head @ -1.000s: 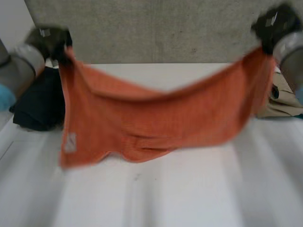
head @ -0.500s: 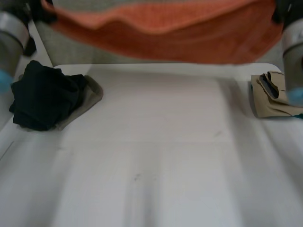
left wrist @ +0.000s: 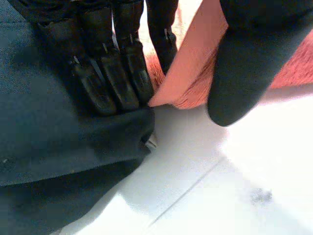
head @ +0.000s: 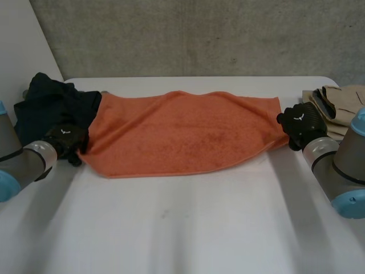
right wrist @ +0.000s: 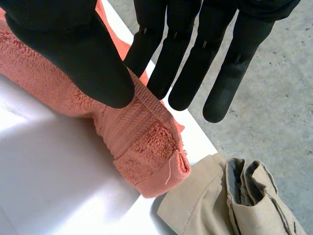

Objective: Fold the laundry.

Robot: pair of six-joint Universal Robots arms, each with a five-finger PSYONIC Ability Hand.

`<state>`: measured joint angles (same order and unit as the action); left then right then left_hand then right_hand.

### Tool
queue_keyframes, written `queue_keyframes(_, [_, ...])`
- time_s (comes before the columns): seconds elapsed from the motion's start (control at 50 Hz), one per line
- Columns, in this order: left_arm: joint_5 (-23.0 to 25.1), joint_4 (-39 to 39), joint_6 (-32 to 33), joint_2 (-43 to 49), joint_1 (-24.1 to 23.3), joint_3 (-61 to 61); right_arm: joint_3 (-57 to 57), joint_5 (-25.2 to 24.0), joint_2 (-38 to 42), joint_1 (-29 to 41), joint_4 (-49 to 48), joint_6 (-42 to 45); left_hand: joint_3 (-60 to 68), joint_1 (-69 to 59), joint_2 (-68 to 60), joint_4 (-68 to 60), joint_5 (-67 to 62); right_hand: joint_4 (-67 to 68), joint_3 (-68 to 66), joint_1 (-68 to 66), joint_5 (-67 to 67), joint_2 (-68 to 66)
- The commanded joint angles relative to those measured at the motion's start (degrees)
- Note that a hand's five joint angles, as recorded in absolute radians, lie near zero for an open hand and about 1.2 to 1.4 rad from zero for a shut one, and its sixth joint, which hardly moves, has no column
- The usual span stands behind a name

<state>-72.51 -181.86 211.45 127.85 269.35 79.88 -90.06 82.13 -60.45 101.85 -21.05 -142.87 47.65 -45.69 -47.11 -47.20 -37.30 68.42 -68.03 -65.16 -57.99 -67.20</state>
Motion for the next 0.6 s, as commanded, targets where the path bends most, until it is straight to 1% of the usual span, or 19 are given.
queue_keyframes(0.02, [4.56,-3.66,1.06,-2.51,1.26,4.13,-0.12,0.22,-0.55,0.19,0.05,-1.8,-4.12,2.16,3.58,3.67,3.77,11.58,-11.97,-14.84,-12.01,-12.8])
queue_keyframes(0.16, [9.74,-10.08,3.87,-5.59,3.45,10.1,-0.56,0.66,-0.46,0.37,0.13,-1.54,-4.81,2.85,4.27,4.35,4.46,11.58,-11.97,-14.84,-12.01,-12.8])
queue_keyframes(0.28, [12.92,-11.93,7.04,-5.24,3.81,12.14,-0.56,0.93,-0.55,0.46,0.13,-1.45,-1.96,-0.01,1.42,1.5,1.6,11.58,-11.97,-14.84,-12.01,-12.8])
queue_keyframes(0.3, [13.09,-11.93,7.57,-4.98,3.72,12.14,-0.56,1.01,-0.55,0.46,0.13,-1.45,-0.62,-1.34,0.08,0.16,0.26,11.58,-11.97,-14.84,-12.01,-12.8])
queue_keyframes(0.34, [13.36,-11.67,9.24,-4.01,3.55,11.96,-0.56,1.19,-0.73,0.46,0.4,-1.45,8.78,-10.74,-9.32,-9.23,-9.13,11.58,-11.97,-14.84,-12.01,-12.8])
queue_keyframes(0.38, [13.36,-11.32,10.47,-3.49,3.37,11.7,-0.47,1.36,-0.99,0.37,0.92,-1.45,19.35,-21.31,-19.89,-19.81,-19.7,11.58,-11.97,-14.84,-12.01,-12.8])
queue_keyframes(0.4, [13.18,-10.62,11.95,-3.05,3.02,11.35,-0.47,1.63,-1.42,0.28,1.71,-1.45,32.22,-34.18,-32.76,-32.67,-32.57,11.58,-11.97,-14.84,-12.01,-12.8])
queue_keyframes(0.46, [12.48,-8.86,14.51,-3.22,2.67,10.99,-0.21,2.07,-2.3,0.11,3.64,-1.45,32.35,-34.31,-32.89,-32.8,-32.7,11.58,-11.97,-14.84,-12.01,-12.8])
queue_keyframes(0.52, [10.55,-5.35,17.15,-4.53,2.32,10.91,-0.21,1.98,-4.24,-0.24,8.38,-0.31,32.35,-34.31,-32.89,-32.8,-32.7,11.58,-11.97,-14.84,-12.01,-12.8])
queue_keyframes(0.6, [7.12,-0.61,17.86,-9.01,2.14,11.61,-0.56,1.11,-8.62,-1.56,16.81,4.6,32.35,-34.31,-32.89,-32.8,-32.7,11.58,-11.97,-14.84,-12.01,-12.8])
